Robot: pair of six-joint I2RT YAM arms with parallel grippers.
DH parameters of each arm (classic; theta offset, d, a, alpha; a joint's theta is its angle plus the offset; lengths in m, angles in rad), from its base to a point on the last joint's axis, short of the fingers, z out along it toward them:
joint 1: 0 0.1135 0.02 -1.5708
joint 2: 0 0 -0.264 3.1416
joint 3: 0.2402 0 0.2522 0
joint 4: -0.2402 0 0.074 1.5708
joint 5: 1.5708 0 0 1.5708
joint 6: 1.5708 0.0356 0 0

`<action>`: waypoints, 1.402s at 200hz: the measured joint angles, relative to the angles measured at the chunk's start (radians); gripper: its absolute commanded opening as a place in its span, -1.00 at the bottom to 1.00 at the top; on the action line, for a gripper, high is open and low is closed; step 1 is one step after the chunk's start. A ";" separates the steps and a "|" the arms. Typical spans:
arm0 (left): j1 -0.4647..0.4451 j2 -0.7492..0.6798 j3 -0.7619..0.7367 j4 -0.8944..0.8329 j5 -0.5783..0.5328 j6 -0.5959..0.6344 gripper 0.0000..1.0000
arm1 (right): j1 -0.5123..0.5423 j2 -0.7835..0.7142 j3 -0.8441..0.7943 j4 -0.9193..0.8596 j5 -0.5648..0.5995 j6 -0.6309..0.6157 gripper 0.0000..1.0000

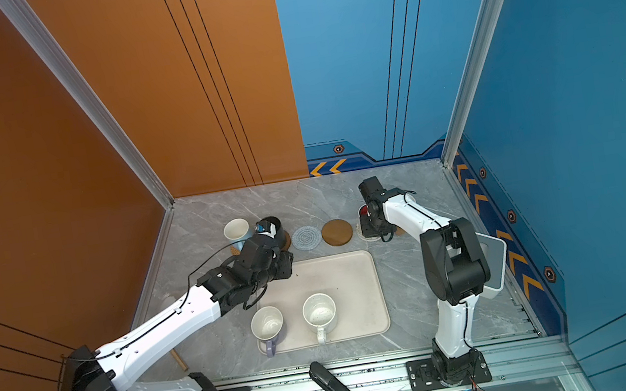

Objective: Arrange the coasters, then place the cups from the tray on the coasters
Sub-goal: 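Lower the red-lined mug onto the multicolour woven coaster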

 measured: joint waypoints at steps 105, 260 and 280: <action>0.000 0.000 0.000 -0.002 0.000 -0.003 -0.04 | -0.014 0.016 0.000 0.009 -0.018 0.000 -1.00; 0.000 0.000 0.000 -0.002 0.000 -0.003 -0.04 | -0.014 0.016 -0.002 0.038 -0.041 0.004 -0.58; 0.000 0.000 0.000 -0.002 0.000 -0.003 -0.03 | -0.014 0.016 -0.005 0.042 -0.041 0.005 -0.49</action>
